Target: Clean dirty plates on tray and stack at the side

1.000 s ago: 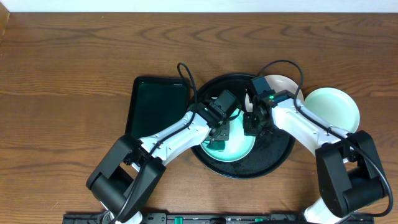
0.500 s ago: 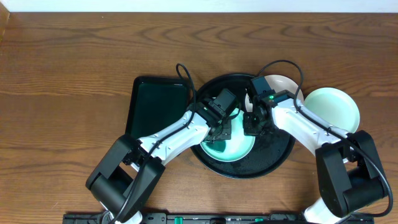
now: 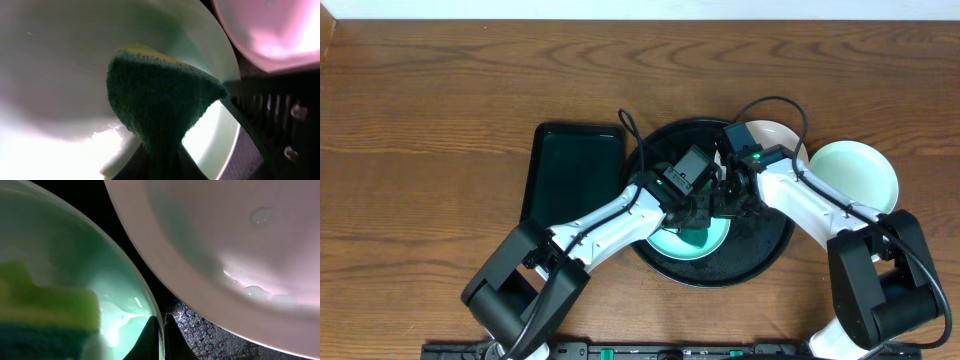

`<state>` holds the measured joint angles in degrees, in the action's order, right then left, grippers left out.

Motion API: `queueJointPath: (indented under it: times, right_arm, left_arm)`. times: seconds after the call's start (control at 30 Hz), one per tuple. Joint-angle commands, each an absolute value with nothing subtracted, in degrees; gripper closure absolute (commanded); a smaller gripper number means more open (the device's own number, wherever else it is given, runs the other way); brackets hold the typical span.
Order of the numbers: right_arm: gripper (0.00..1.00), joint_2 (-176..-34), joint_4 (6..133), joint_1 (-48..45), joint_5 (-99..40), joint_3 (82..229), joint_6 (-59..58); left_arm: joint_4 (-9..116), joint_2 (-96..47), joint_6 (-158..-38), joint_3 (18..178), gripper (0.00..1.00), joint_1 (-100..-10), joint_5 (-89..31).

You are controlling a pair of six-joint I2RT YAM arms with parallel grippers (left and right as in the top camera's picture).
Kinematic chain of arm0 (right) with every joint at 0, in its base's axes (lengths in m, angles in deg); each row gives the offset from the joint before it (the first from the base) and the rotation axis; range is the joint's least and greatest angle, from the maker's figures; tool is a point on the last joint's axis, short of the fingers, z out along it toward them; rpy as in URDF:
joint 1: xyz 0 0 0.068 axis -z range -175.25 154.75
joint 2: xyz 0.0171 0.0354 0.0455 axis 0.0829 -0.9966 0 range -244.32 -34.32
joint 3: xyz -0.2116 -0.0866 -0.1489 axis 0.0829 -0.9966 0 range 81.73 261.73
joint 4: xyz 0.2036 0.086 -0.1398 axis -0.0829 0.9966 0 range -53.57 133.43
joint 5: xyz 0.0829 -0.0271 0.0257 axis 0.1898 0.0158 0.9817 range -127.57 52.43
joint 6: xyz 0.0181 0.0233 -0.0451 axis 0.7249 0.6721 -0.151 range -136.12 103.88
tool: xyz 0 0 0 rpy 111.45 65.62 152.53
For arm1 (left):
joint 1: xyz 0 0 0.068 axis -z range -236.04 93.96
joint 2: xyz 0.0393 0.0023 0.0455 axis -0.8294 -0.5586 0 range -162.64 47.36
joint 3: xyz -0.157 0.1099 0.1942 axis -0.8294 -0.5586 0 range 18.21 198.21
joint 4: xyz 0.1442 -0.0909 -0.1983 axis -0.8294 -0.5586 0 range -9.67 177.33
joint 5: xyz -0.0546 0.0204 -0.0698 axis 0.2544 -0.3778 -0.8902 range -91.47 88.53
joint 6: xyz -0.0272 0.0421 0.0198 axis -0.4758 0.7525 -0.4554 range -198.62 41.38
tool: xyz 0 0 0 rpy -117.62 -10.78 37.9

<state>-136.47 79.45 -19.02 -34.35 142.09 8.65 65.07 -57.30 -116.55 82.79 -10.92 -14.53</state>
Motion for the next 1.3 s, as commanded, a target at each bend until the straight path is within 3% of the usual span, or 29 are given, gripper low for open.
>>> queueJointPath:
  times: [0.0, 0.43, 0.87, 1.27]
  right_arm:
    - [0.99, -136.3, 79.0, -19.7, -34.1, 141.9, 8.9]
    - [0.99, -136.3, 79.0, -19.7, -34.1, 141.9, 8.9]
    - [0.99, -136.3, 79.0, -19.7, -34.1, 141.9, 8.9]
    - [0.99, -136.3, 78.9, -19.7, -34.1, 141.9, 8.9]
  left_arm:
    - [65.2, -56.8, -117.3, 82.7, 0.86, -11.1, -10.3]
    - [64.3, -59.2, -112.7, 82.2, 0.85, -12.0, 1.9]
    - [51.2, -59.2, -113.2, 82.2, 0.85, -17.1, 2.0]
    - [52.9, -59.2, -114.9, 82.2, 0.86, -16.3, -13.1]
